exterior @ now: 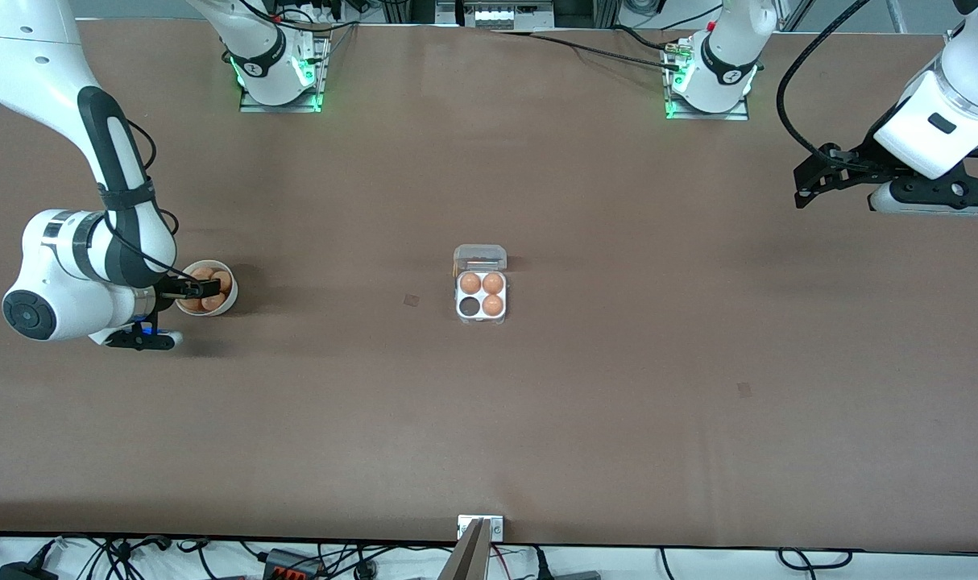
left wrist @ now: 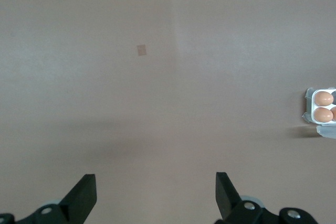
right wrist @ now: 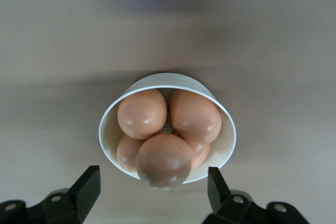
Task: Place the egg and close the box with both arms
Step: 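Lower the right gripper and grasp one brown egg in the bowl, then lift the egg and carry it to the clear egg carton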
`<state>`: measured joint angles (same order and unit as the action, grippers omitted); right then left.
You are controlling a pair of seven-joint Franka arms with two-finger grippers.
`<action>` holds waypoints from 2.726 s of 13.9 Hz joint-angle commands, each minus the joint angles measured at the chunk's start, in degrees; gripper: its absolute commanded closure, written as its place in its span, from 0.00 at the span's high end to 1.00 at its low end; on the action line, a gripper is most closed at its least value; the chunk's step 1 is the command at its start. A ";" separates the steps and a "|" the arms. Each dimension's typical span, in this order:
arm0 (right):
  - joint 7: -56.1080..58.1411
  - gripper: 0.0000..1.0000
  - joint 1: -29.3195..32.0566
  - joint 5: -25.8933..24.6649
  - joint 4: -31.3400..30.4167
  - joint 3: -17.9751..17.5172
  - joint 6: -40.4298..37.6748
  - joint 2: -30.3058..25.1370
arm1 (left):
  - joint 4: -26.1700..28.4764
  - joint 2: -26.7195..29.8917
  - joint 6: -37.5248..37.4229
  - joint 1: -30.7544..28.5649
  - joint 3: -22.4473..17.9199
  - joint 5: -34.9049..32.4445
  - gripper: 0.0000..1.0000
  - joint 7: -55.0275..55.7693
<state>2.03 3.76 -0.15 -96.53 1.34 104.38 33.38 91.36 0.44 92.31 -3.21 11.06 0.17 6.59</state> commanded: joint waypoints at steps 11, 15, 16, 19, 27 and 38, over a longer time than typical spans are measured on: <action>0.26 0.39 1.25 -0.73 0.64 -0.46 -0.67 1.07 | -0.83 0.08 -0.20 -0.39 0.36 -0.61 1.00 0.53; 1.21 0.21 1.42 -0.73 0.64 -0.46 -0.93 1.07 | -0.83 0.08 -0.20 -0.39 0.36 -0.70 1.00 0.53; 1.48 0.21 1.43 -0.73 0.64 -0.46 -0.93 1.07 | -0.83 0.08 -0.28 -0.39 0.45 -0.70 1.00 0.53; 1.66 0.20 1.34 -0.64 0.90 -0.46 -0.93 0.72 | -0.83 0.08 -0.28 -0.31 0.45 -0.79 1.00 0.53; 0.44 0.15 -5.50 2.69 20.59 -4.14 -19.57 -0.25 | -0.83 0.08 -0.28 -0.31 0.45 -0.79 1.00 0.53; -16.70 0.15 -26.07 11.93 20.77 -4.50 5.03 5.46 | -0.92 0.08 -0.20 -0.31 0.45 -0.70 1.00 0.53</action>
<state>-13.44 -20.68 10.89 -76.90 -3.46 107.15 37.19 91.29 0.45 92.31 -3.21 11.08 0.17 6.59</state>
